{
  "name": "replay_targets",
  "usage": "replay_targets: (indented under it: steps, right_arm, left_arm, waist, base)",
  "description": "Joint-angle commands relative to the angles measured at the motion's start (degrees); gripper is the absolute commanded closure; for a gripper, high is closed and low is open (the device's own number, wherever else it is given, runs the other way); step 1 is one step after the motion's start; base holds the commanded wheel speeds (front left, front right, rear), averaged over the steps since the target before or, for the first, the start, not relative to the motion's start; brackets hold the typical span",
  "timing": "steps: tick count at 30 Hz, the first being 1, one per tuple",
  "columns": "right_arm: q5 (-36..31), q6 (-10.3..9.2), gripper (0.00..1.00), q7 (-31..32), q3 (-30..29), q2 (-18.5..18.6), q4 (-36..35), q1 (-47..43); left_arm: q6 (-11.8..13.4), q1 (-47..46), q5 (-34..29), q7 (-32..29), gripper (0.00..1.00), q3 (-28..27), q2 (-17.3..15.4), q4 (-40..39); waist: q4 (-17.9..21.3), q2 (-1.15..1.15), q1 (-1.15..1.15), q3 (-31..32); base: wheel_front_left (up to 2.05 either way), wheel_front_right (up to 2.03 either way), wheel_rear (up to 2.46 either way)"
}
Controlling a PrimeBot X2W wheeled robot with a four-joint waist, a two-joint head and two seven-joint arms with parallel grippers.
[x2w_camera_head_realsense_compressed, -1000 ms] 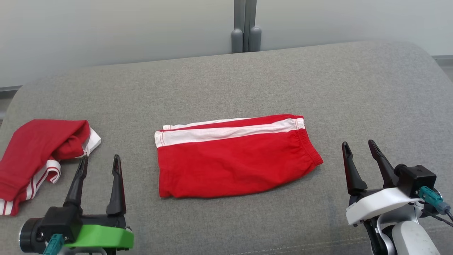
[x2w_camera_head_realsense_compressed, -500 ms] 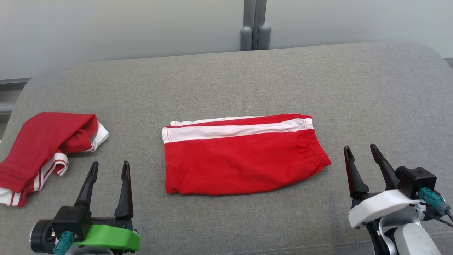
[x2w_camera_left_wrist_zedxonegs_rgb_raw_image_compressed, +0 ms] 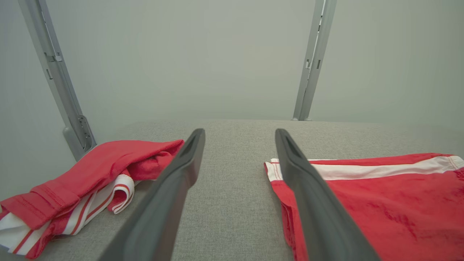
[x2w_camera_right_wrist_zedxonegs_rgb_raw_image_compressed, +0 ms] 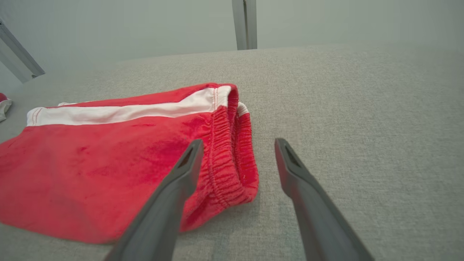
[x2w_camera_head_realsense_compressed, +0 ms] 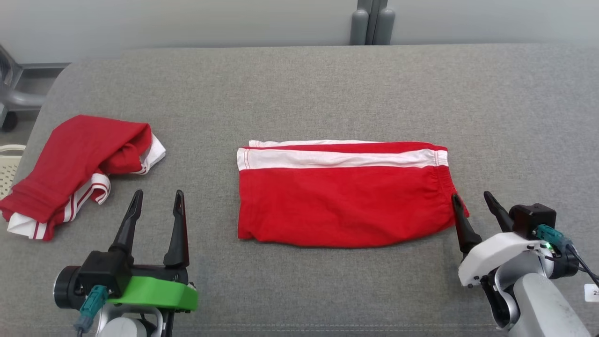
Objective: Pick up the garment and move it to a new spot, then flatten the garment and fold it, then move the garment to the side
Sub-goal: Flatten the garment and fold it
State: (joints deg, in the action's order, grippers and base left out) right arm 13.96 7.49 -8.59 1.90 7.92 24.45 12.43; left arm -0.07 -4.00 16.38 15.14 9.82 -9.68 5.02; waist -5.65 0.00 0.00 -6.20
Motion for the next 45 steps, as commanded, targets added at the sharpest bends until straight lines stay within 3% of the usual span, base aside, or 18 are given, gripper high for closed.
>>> replay_targets:
  steps: [1, 13, 14, 15, 16, 24, 36, 45]
  right_arm:
    - [0.2, 0.00, 0.00, -0.4, 0.2, 0.4, 1.8, 1.4]
    - [5.3, 0.00, 0.00, -4.0, 4.2, -0.7, 23.0, 11.9]
    - [6.0, 0.00, 0.05, -4.3, 4.8, -0.9, 24.2, 12.4]
    - [6.5, 0.01, 0.63, -4.6, 5.3, -1.1, 25.0, 12.8]
    - [7.3, 0.01, 1.00, -4.9, 5.7, -1.3, 25.7, 13.2]
    - [13.2, -0.12, 1.00, -6.3, 6.3, 0.3, 27.7, 13.6]
    - [13.2, -0.05, 1.00, -6.4, -4.6, 5.0, 21.5, 9.0]
    - [9.1, -0.03, 1.00, -6.4, -3.9, 2.1, 12.9, 8.7]
  left_arm:
    - [-0.3, -1.0, -0.6, 0.0, 0.00, 0.1, 0.4, 0.1]
    - [-2.4, -4.4, -1.9, 0.0, 0.00, 0.1, 2.1, 1.3]
    - [-2.5, -4.6, -2.1, 0.0, 0.00, 0.0, 2.2, 1.4]
    - [-2.5, -4.8, -2.2, 0.0, 0.00, -0.1, 2.3, 1.4]
    - [-2.7, -4.9, -2.3, 0.0, 0.00, -0.3, 2.3, 1.5]
    - [-3.5, -4.9, -3.0, 0.0, 0.00, -1.2, 2.6, 2.0]
    - [-4.2, -5.1, -4.3, 0.0, 0.00, -1.8, 2.4, 1.8]
    - [-4.5, -4.7, -4.4, 0.0, 0.00, -2.1, 1.8, 2.1]
  waist:
    - [-1.7, 0.00, 0.00, -2.1]
    - [-2.8, 0.00, 0.00, -5.7]
    - [-2.7, 0.00, 0.00, -5.8]
    - [-2.6, 0.00, 0.00, -5.9]
    - [-2.5, 0.00, 0.00, -6.0]
    - [-0.8, 0.00, 0.00, -5.7]
    - [4.3, 0.00, 0.00, -5.8]
    - [6.0, 0.00, 0.00, -4.8]
  base:
    - [0.00, 0.00, 0.00]
    - [0.00, 0.00, 0.00]
    - [0.00, 0.00, 0.00]
    - [0.00, 0.00, 0.00]
    - [0.00, 0.00, 0.00]
    - [0.00, 0.00, 0.00]
    - [0.00, 0.00, 0.00]
    - [0.00, 0.00, 0.00]
